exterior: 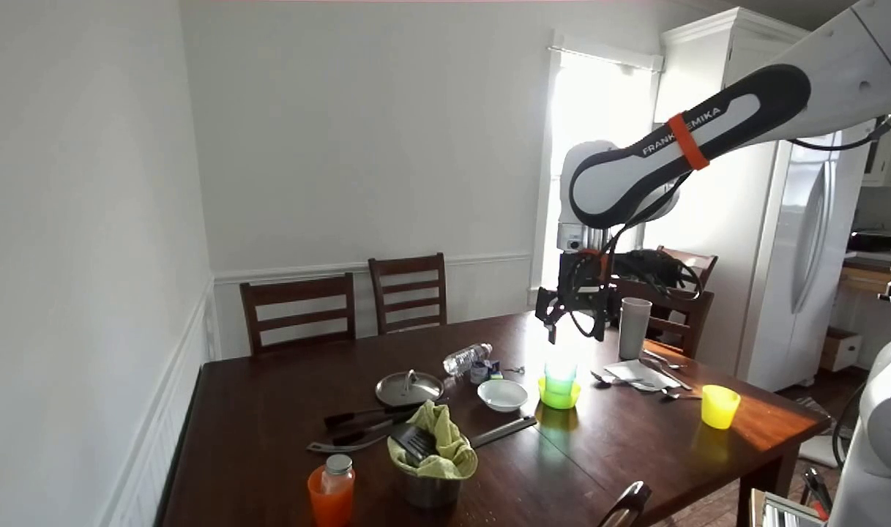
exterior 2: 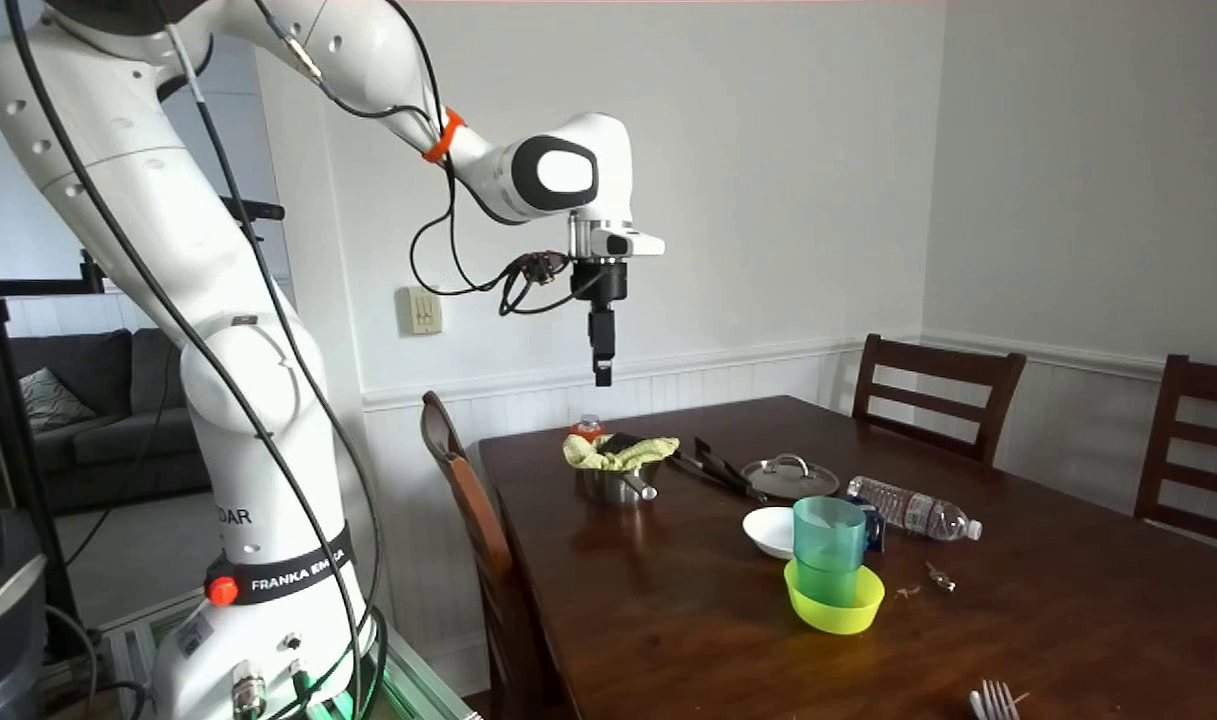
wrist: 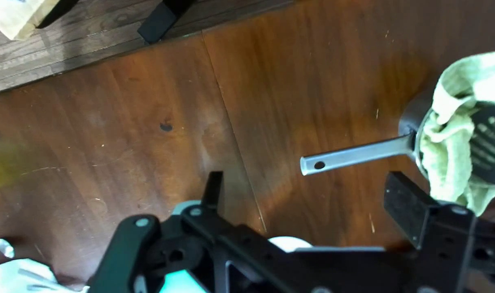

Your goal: Take the blue cup out of the bowl then put the white plate onto it

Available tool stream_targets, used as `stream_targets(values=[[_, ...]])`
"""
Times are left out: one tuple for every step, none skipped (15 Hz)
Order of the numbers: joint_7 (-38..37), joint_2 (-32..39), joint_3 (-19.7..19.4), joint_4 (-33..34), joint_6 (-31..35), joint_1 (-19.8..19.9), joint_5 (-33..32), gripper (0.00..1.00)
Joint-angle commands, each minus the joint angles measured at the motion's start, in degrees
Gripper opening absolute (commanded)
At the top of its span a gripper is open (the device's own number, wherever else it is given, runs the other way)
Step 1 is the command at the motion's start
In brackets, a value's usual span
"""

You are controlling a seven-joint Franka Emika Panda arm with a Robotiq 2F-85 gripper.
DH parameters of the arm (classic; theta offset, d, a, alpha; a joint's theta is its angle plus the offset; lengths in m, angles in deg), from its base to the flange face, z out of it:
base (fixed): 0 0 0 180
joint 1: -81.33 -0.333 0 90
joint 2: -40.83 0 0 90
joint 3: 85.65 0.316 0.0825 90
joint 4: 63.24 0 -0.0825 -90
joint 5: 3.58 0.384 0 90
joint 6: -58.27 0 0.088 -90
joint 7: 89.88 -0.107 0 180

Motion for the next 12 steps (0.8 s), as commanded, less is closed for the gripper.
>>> stream_targets(values=[[-2.45, 1.15, -2.53, -2.44, 6.52, 2.66, -0.54, 1.0], [-1.33, 1.53, -3.88, -2.92, 7.09, 2.79, 1.42, 1.0], [-0.53, 1.86, -5.17, -3.43, 7.65, 2.86, 3.35, 1.0], [-0.82, 1.6, -3.63, -1.99, 5.38, 2.34, 0.77, 1.0], [-0.74, 1.95, -4.48, -2.42, 5.95, 2.58, 1.3, 1.0], [-0.71, 2.23, -4.99, -2.56, 6.27, 2.7, 1.53, 1.0], [-0.7, 2.35, -5.18, -2.57, 6.33, 2.72, 1.7, 1.0], [-0.7, 2.36, -5.18, -2.57, 6.35, 2.71, 1.79, 1.0], [-0.7, 2.36, -5.15, -2.56, 6.36, 2.7, 1.83, 1.0], [-0.7, 2.36, -5.15, -2.56, 6.37, 2.7, 1.85, 1.0], [-0.7, 2.36, -5.15, -2.56, 6.37, 2.7, 1.86, 1.0], [-0.7, 2.36, -5.15, -2.56, 6.38, 2.7, 1.87, 1.0]])
